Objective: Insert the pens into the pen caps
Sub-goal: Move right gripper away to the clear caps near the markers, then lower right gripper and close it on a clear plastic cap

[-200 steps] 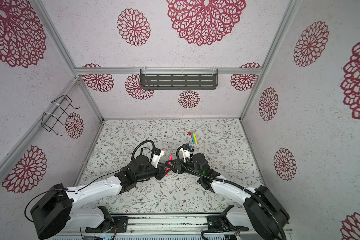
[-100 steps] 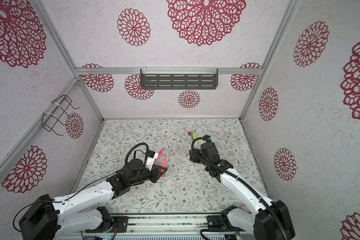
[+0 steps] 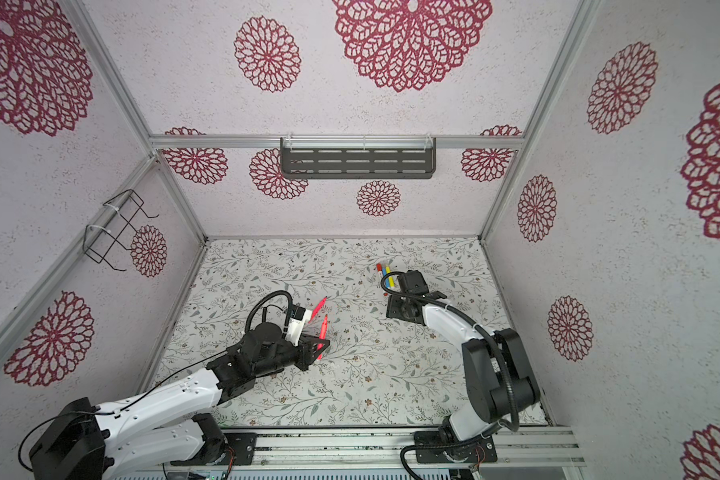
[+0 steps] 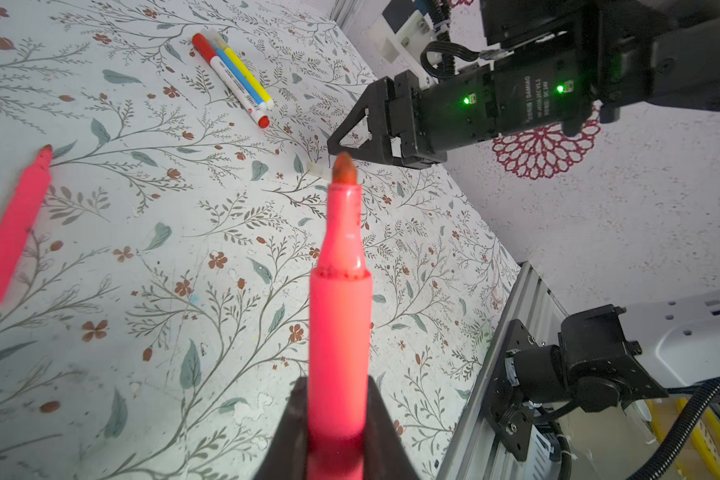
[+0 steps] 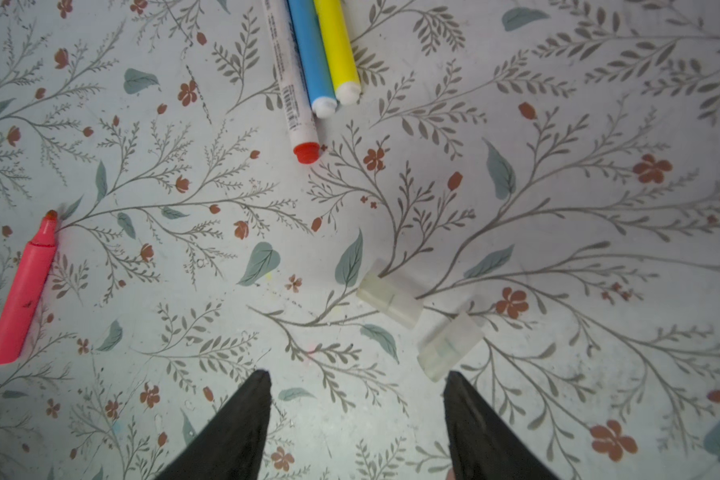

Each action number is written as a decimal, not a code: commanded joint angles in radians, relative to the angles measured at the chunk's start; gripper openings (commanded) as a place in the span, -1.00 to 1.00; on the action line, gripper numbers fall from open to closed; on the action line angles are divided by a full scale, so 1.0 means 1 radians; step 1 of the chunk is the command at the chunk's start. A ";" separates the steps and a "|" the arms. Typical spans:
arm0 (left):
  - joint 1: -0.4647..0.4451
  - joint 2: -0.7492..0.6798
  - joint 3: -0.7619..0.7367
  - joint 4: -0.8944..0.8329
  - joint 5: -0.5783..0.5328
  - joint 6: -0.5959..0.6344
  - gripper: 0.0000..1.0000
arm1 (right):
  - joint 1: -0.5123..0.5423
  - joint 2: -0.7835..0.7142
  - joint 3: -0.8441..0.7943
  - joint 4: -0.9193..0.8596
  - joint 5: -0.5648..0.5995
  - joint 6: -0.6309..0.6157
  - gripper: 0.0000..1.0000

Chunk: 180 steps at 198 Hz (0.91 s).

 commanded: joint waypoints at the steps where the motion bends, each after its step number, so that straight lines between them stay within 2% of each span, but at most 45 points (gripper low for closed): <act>1: -0.010 -0.020 -0.014 0.000 -0.018 -0.004 -1.00 | -0.017 0.042 0.056 0.001 -0.056 -0.034 0.34; 69: -0.010 -0.049 -0.037 -0.009 -0.034 -0.002 -1.00 | -0.021 0.174 0.117 0.012 -0.087 -0.033 0.30; 134: -0.010 -0.067 -0.051 -0.011 -0.045 0.004 -1.00 | -0.015 0.229 0.106 0.055 -0.174 -0.039 0.24; 180: -0.010 -0.060 -0.048 -0.009 -0.048 0.004 -1.00 | 0.017 0.224 0.082 0.075 -0.166 -0.034 0.22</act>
